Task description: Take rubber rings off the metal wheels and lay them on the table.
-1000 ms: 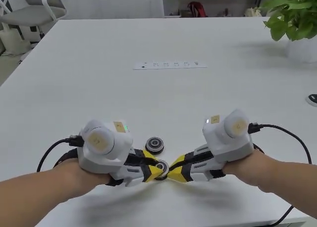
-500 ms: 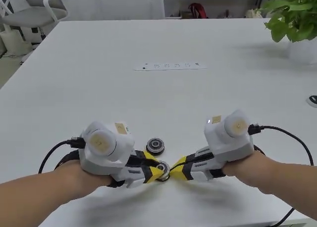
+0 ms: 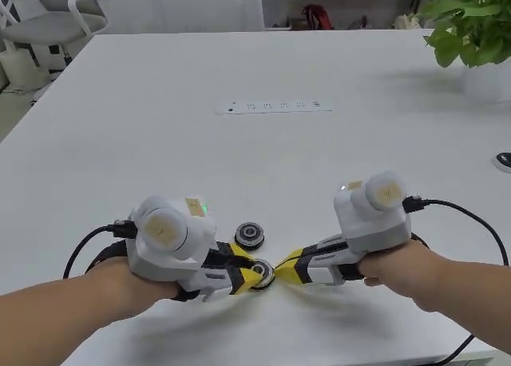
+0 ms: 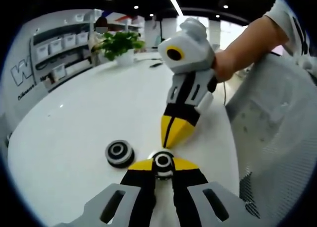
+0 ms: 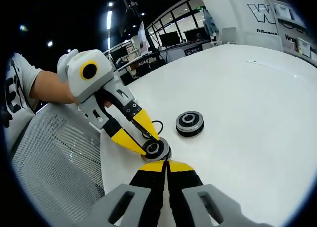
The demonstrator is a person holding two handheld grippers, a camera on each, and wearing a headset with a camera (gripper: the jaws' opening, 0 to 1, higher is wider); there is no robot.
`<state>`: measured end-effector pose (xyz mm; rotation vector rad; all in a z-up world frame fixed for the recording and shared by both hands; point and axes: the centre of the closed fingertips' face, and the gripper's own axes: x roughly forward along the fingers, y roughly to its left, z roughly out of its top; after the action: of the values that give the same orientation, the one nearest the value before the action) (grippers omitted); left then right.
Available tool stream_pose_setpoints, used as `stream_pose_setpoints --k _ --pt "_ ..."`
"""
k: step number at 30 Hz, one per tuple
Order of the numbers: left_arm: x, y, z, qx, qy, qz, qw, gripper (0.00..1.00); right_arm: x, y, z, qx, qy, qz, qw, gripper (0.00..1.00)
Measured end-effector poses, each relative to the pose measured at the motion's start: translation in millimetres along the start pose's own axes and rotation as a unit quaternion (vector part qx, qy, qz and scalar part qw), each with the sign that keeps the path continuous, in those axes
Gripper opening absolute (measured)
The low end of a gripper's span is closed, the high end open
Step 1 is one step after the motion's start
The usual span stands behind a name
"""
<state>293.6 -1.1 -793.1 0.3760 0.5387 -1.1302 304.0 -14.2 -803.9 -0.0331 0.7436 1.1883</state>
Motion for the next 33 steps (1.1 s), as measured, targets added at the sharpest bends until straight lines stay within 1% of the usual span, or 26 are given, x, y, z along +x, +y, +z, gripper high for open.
stream_pose_setpoints --k 4,5,13,20,25,33 --pt "0.1 0.3 0.0 -0.001 0.002 0.003 1.0 0.12 -0.4 0.7 3.4 0.014 -0.012 0.0 0.9998 0.0" --pt "0.0 0.4 0.0 -0.001 0.001 0.003 1.0 0.12 -0.6 0.9 5.5 0.023 -0.018 0.002 0.9996 0.0" --pt "-0.2 1.1 0.0 0.0 0.004 0.008 1.0 0.12 -1.0 3.8 9.0 0.035 -0.03 0.006 0.9989 0.0" --pt "-0.1 1.2 -0.2 0.005 0.009 0.011 0.9999 0.11 -0.9 6.3 9.9 0.04 -0.03 0.009 0.9987 0.0" --pt "0.1 0.9 -0.3 0.01 0.012 0.011 0.9998 0.11 -0.3 10.5 11.3 0.039 -0.028 0.016 0.9987 0.0" --pt "0.3 0.9 -0.1 0.013 0.011 0.01 0.9998 0.11 1.9 15.9 12.3 0.038 -0.029 0.024 0.9985 0.0"
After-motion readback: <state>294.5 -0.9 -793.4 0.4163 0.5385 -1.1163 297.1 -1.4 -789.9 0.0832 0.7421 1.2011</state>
